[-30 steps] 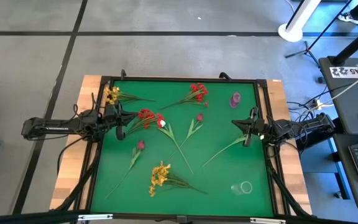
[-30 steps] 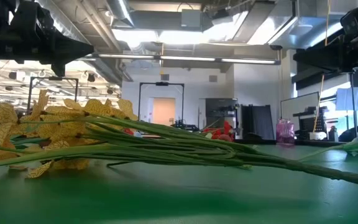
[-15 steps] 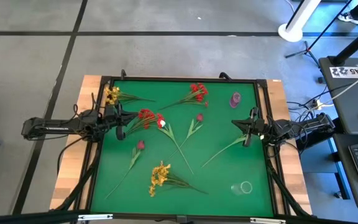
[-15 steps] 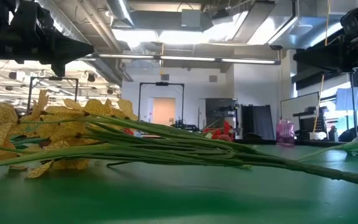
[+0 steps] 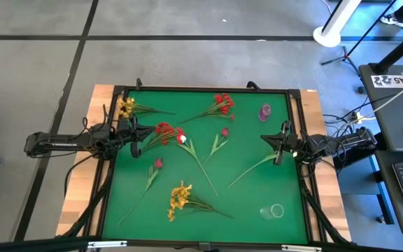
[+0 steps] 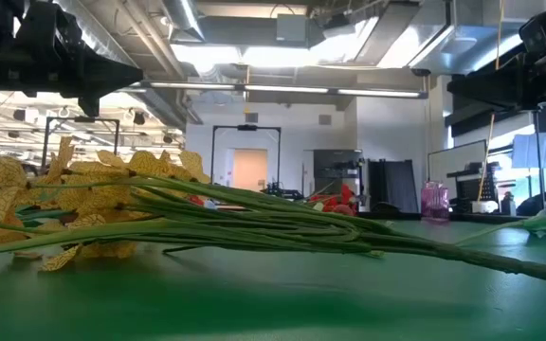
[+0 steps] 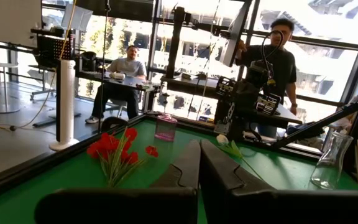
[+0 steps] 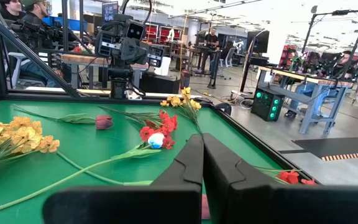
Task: Sort flowers into vase by color
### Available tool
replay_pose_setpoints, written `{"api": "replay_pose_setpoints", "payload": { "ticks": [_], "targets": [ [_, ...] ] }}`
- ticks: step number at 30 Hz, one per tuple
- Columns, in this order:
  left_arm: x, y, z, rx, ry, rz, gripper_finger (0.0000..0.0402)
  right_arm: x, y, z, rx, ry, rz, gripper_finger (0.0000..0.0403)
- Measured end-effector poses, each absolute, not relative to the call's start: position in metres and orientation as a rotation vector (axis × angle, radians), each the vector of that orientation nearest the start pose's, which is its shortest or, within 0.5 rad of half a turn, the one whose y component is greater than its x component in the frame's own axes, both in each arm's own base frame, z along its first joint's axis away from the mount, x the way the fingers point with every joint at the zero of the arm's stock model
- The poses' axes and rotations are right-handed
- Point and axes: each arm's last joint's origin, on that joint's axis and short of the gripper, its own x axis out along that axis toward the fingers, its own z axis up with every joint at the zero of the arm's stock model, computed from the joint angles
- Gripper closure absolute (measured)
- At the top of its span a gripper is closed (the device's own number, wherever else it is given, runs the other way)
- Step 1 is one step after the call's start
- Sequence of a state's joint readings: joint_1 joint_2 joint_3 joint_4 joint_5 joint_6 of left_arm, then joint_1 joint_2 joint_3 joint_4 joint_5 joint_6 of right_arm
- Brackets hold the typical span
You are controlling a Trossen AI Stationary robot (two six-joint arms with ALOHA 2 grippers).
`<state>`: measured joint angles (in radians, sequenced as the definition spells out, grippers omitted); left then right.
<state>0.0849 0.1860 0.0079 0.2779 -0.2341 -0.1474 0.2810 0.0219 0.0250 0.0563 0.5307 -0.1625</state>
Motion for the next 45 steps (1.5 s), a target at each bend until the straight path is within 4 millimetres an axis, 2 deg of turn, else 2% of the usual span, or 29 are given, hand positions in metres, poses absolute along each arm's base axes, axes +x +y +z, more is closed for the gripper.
{"api": "replay_pose_setpoints", "payload": {
  "ticks": [34,40,45],
  "targets": [
    [0.107,0.016,0.178,-0.154,-0.123,0.311,0.0401,0.094,0.012,0.176,-0.135,-0.042,-0.247,0.0402],
    [0.107,0.016,0.178,-0.154,-0.124,0.311,0.0401,0.093,0.015,0.187,-0.003,-0.171,-0.119,0.0402],
    [0.107,0.016,0.178,-0.154,-0.124,0.311,0.0401,0.089,0.013,0.204,0.09,-0.313,-0.152,0.0402]
  ]
}}
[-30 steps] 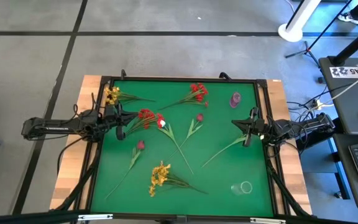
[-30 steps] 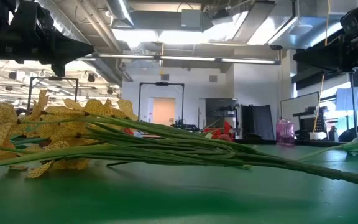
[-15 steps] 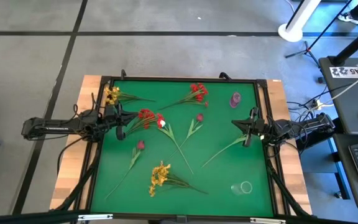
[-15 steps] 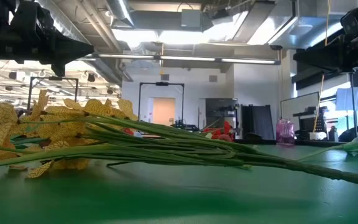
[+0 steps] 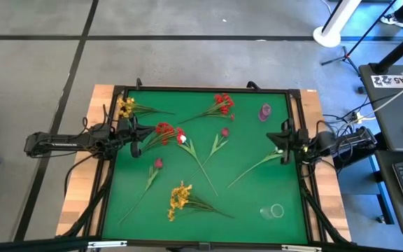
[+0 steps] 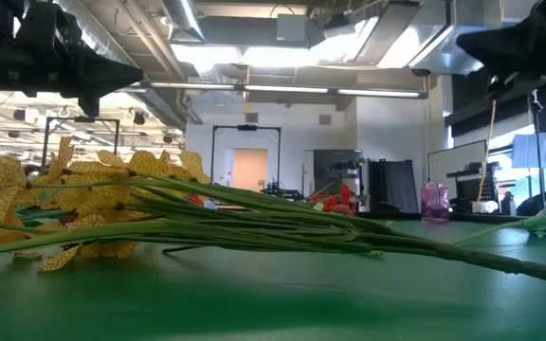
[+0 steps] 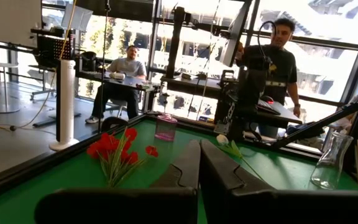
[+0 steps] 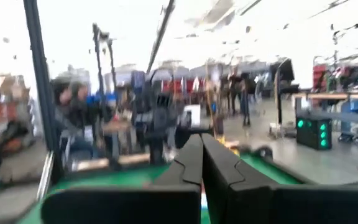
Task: Sort flowers into vase by color
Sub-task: Put the left white tulip into the purple vase
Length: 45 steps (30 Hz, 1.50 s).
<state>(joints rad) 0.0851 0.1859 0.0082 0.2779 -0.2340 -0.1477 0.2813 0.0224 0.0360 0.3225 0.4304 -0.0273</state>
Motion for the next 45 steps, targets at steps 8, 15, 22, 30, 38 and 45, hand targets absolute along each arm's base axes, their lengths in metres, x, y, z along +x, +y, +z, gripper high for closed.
{"api": "replay_pose_setpoints", "payload": {
  "ticks": [8,15,22,30,38,45],
  "targets": [
    [0.107,0.016,0.177,-0.154,-0.123,0.311,0.0401,0.084,0.011,0.26,0.106,-0.26,-0.169,0.0402],
    [0.107,0.016,0.178,-0.154,-0.123,0.311,0.0401,0.116,0.021,0.294,0.079,-0.076,-0.133,0.0402],
    [0.107,0.016,0.177,-0.154,-0.123,0.311,0.0401,0.177,0.04,0.312,0.011,0.219,-0.119,0.0402],
    [0.107,0.016,0.178,-0.154,-0.123,0.311,0.0401,0.237,0.058,0.307,0.006,0.524,-0.139,0.0401],
    [0.107,0.016,0.177,-0.154,-0.123,0.311,0.0401,0.278,0.072,0.274,0.075,0.645,-0.08,0.0303],
    [0.107,0.016,0.178,-0.154,-0.123,0.311,0.0401,0.302,0.076,0.243,0.115,0.7,-0.13,0.021]
  ]
}}
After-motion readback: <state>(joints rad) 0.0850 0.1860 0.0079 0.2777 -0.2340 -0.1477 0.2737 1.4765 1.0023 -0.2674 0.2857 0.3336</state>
